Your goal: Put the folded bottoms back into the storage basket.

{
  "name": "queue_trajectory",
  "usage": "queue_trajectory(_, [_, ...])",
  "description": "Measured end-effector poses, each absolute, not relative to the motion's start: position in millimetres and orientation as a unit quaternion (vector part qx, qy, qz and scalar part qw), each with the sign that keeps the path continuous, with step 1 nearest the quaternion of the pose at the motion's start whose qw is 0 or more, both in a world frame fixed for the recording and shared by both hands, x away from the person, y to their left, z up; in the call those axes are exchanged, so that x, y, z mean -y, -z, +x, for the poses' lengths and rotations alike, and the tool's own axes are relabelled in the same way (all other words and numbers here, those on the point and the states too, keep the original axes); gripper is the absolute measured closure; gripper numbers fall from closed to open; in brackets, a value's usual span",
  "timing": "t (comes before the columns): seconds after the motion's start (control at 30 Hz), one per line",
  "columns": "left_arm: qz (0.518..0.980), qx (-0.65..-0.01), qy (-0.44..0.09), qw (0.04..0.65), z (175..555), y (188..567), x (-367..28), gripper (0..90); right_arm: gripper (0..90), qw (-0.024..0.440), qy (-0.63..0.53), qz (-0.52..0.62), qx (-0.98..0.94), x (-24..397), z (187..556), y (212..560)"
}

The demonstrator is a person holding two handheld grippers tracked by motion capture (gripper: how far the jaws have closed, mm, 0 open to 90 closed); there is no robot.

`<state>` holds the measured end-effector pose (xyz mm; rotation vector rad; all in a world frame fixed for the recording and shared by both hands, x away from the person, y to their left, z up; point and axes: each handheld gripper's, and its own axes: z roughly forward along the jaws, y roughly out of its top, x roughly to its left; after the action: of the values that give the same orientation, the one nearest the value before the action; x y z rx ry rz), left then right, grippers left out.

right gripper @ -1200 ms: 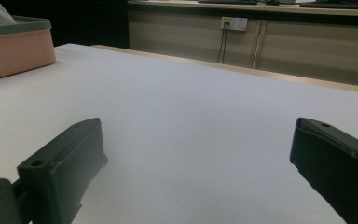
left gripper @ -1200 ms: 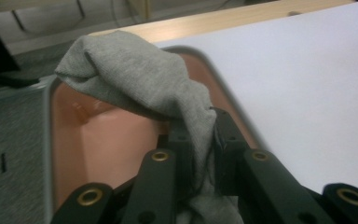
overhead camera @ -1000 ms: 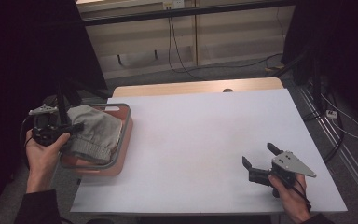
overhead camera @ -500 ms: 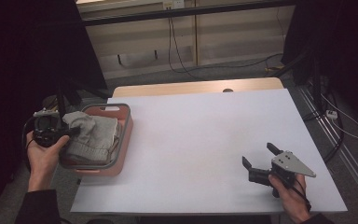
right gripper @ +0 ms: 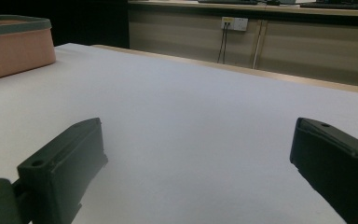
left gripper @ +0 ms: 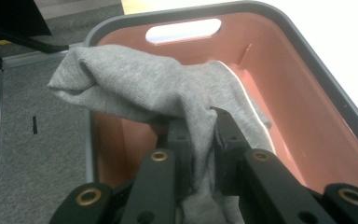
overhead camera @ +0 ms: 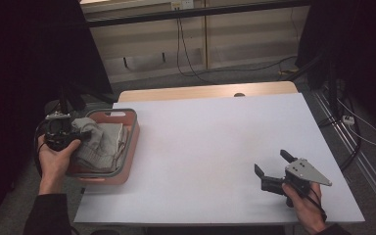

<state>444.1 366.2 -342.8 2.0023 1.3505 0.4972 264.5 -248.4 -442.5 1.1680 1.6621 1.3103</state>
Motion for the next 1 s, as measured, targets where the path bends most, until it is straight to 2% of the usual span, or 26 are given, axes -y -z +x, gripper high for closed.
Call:
queue_trajectory(0.57, [0.767,-0.502,-0.161,0.366,461,348,-339,80.1,2.9,0.355,-0.506,0.451,-0.644,248,264,442])
queue_trajectory(1.0, [0.759,-0.545,-0.195,0.298,453,351,-368,74.9,2.9,0.354,-0.506,0.45,-0.645,247,264,443])
